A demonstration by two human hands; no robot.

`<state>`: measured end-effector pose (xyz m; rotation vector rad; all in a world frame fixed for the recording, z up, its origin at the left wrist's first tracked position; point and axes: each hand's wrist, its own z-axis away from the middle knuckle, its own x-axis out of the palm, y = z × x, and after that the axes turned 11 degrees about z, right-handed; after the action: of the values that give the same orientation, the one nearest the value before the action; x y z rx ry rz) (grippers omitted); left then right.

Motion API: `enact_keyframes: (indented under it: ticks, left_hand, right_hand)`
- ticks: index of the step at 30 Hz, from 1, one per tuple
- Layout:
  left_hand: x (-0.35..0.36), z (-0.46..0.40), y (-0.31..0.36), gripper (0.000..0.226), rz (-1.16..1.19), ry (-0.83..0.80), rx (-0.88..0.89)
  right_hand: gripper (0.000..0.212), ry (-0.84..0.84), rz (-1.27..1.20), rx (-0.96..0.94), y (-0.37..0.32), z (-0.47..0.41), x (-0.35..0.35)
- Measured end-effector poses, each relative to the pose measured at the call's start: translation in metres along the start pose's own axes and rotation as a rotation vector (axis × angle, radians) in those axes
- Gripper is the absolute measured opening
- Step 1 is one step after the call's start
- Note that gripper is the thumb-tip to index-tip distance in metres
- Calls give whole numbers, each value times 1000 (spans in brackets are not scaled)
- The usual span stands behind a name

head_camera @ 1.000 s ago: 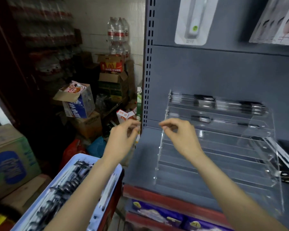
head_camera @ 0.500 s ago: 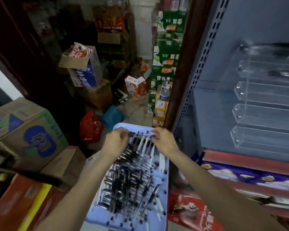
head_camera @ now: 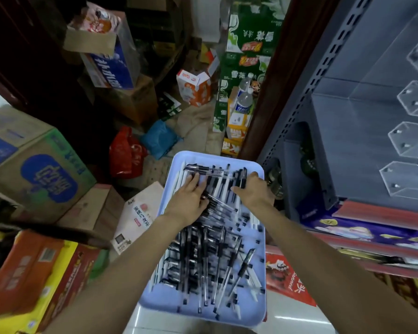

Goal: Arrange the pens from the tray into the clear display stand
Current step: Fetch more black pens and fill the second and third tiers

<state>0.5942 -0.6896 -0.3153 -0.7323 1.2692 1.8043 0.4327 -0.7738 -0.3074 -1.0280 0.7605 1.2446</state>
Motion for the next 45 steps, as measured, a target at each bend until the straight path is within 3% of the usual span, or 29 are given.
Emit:
enact_keyframes:
  ticks: [9, 15, 18, 24, 27, 34, 37, 45]
  left_hand:
    - [0, 1, -1, 51, 148, 66, 47]
    - [-8, 3, 2, 43, 361, 166, 53]
    - [-18, 5, 15, 35, 499, 240, 111]
    - [-55, 6, 67, 41, 750, 144, 205]
    - [-75, 8, 88, 14, 876, 129, 275]
    - [-113, 15, 135, 25, 776, 211, 458]
    - [-119, 7, 172, 22, 682, 293, 513]
    - [-108, -33, 274, 11, 692, 496, 464]
  right_hand:
    - [45, -4, -24, 72, -11, -1, 0]
    - [48, -11, -188, 9, -10, 1, -9]
    - [49, 72, -251, -91, -9, 12, -29]
    - [37, 204, -624, -238, -14, 38, -87]
    - [27, 170, -822, -292, -12, 56, -120]
    - [9, 190, -1131, -419, 29, 83, -195]
    - [13, 303, -1109, -465, 59, 87, -222]
    - [8, 471, -1408, -358, 173, 68, -282]
